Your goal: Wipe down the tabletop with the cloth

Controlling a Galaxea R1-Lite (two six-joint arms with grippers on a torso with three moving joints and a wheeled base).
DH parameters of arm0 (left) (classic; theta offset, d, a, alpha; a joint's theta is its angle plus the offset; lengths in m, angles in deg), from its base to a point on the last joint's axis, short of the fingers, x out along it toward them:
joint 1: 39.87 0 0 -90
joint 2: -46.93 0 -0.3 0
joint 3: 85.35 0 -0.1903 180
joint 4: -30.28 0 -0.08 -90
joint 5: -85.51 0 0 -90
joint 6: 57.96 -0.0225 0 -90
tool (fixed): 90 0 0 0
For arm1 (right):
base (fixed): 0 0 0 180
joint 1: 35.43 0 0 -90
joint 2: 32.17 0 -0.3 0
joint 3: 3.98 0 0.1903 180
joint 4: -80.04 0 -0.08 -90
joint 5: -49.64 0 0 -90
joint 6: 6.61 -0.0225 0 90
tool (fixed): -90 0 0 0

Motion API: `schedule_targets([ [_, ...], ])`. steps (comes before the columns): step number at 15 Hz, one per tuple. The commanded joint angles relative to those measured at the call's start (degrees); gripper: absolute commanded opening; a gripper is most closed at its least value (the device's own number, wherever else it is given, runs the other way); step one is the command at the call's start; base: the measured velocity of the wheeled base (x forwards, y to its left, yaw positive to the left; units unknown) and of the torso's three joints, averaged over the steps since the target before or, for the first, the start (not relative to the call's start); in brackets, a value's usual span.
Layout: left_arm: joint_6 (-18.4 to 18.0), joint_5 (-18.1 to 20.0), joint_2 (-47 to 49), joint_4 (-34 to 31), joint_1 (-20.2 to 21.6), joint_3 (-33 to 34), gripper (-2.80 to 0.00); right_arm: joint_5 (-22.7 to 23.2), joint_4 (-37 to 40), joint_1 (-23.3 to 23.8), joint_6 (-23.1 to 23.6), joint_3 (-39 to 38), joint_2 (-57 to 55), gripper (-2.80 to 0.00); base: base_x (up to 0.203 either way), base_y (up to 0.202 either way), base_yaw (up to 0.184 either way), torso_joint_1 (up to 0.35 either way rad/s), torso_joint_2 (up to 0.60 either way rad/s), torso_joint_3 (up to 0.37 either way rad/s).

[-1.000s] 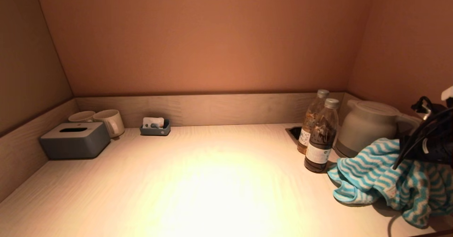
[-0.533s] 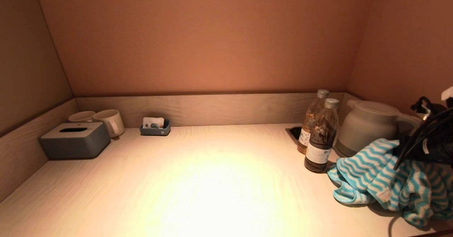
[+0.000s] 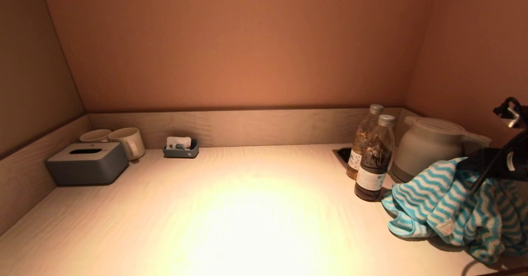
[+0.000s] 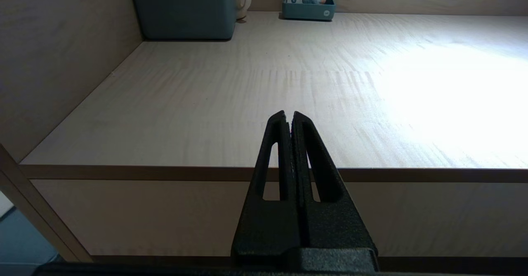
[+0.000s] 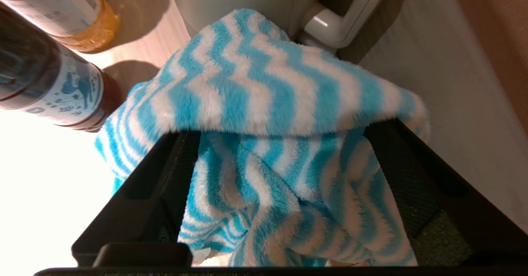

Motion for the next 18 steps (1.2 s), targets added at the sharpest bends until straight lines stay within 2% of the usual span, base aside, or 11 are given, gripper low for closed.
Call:
schedule_targets([
  [1,0.1,0.0,0.0,0.0,0.0,0.0,-2.8,0.1,0.1,0.0,0.5,-0.6,3.8,0.0,0.0,0.0,0.0,0.0,0.0,0.0],
  [9,0.1,0.0,0.0,0.0,0.0,0.0,-2.8,1.1,0.1,-0.3,2.6,-3.2,7.5,0.0,0.0,0.0,0.0,0.0,0.0,0.0],
  [10,0.1,0.0,0.0,0.0,0.0,0.0,-2.8,2.1,0.1,-0.3,2.7,-3.6,7.6,-2.8,0.0,0.0,0.0,0.0,0.0,0.0],
  [18,0.1,0.0,0.0,0.0,0.0,0.0,-2.8,2.4,-0.1,-0.3,2.8,-4.2,6.6,-2.8,0.0,0.0,0.0,0.0,0.0,0.0],
])
